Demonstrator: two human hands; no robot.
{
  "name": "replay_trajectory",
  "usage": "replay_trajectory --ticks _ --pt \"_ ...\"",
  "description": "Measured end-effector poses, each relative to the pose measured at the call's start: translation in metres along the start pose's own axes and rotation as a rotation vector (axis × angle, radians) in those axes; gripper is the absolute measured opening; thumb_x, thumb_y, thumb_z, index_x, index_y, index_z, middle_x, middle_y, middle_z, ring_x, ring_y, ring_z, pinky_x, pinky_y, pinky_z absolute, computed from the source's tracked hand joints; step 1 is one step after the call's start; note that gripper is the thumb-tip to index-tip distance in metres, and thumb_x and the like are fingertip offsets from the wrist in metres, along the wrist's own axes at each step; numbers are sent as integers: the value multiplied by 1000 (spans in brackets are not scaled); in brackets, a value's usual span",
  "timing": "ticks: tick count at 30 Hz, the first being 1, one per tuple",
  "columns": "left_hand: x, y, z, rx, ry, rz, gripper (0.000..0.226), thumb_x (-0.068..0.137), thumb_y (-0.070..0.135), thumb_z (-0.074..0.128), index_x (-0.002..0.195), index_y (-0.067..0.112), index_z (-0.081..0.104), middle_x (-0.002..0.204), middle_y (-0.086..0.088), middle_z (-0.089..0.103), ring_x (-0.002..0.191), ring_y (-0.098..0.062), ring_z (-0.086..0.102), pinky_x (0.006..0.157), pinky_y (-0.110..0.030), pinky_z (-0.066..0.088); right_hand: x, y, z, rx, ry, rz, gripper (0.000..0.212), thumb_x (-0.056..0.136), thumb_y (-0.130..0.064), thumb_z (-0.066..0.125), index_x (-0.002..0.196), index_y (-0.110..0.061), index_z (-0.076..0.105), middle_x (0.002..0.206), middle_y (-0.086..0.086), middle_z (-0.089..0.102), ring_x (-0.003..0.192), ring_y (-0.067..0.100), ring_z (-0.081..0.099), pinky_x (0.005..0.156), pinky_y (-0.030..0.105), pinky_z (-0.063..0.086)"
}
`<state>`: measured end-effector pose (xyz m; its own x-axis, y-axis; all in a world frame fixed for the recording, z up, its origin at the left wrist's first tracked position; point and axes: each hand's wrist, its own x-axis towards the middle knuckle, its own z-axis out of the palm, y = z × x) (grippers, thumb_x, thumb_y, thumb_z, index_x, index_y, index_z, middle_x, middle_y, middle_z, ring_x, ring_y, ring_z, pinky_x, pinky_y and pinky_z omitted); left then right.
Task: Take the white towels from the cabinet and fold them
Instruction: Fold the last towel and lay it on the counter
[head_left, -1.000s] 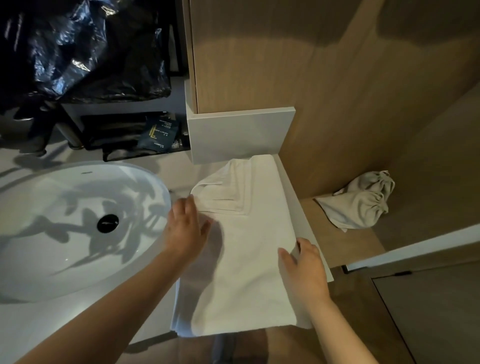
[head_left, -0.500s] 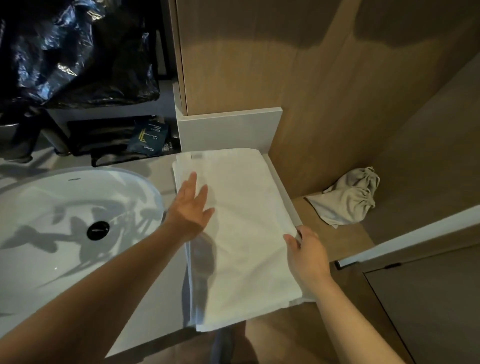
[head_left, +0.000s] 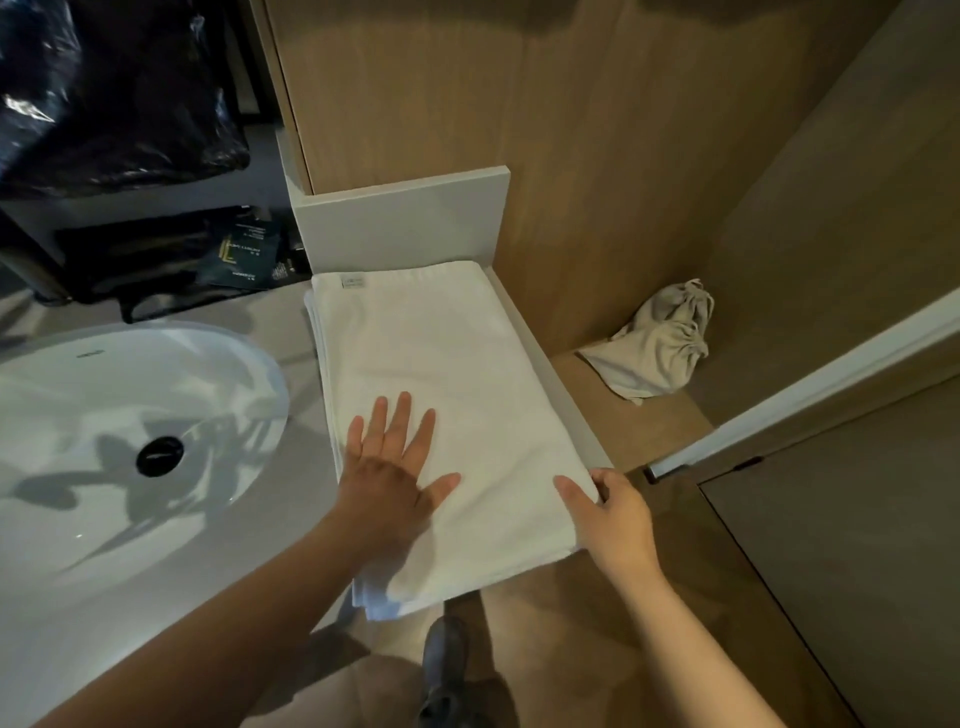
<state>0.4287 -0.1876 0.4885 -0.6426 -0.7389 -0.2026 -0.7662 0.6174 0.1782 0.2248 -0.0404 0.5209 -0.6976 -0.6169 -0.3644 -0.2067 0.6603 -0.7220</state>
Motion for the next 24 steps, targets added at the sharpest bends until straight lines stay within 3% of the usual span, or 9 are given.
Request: replay_trajectory --ticks 3,6,9,11,12,14,17,21,24 --pt "6 1 0 -21 -52 -30 107 56 86 -27 149 33 -21 156 -1 -33 143 -26 -31 115 -44 -21 6 0 -4 68 48 10 25 89 -39 68 87 -15 64 81 2 70 78 20 65 66 28 48" --pt "5 2 -9 -78 -58 -31 106 64 88 -15 153 30 -10 159 1 -25 146 -23 -25 117 -41 -17 -3 9 -2 176 102 133 38 85 -44 71 77 -9 59 73 4 65 70 22 60 63 29 45" --pt "-21 -4 -19 -412 121 -65 89 79 75 19 146 19 39 158 -3 28 146 -23 22 116 -31 13 -21 22 7 455 6 339 41 82 -45 74 91 -7 62 86 7 66 76 20 61 69 32 49" --pt "-48 -9 -19 -575 325 -132 67 81 65 41 122 16 61 130 -2 57 123 -24 50 104 -30 34 -36 25 14 669 -110 430 36 84 -39 74 105 -12 62 101 7 69 94 24 66 80 34 53" --pt "-61 -11 -16 -627 391 -182 53 81 58 53 112 17 65 118 0 60 112 -23 54 98 -31 40 -44 22 18 756 -165 450 32 86 -36 72 108 -14 61 105 8 70 99 25 67 85 35 53" --pt "-82 -11 -10 -741 393 -307 34 82 41 72 105 17 64 107 2 55 101 -21 56 92 -33 47 -59 14 30 869 -223 447 27 90 -30 68 110 -15 61 108 7 71 103 25 66 87 34 53" --pt "-98 -11 2 -951 278 -482 38 77 32 79 103 17 58 100 -3 60 90 -24 61 84 -39 53 -75 2 49 917 -235 451 27 90 -26 69 113 -16 60 113 8 70 107 26 65 88 34 53" --pt "-108 -8 4 -1054 205 -590 39 81 37 75 103 12 54 88 -4 63 85 -24 63 74 -29 50 -89 -6 69 884 -232 445 28 90 -27 69 115 -18 60 115 6 70 107 25 66 95 38 53" --pt "-111 -2 -3 -907 112 -552 28 90 40 63 83 16 51 75 2 55 71 -13 52 62 -23 39 -100 -13 78 812 -199 428 19 94 -32 63 109 -21 60 111 3 70 100 20 68 82 30 57"
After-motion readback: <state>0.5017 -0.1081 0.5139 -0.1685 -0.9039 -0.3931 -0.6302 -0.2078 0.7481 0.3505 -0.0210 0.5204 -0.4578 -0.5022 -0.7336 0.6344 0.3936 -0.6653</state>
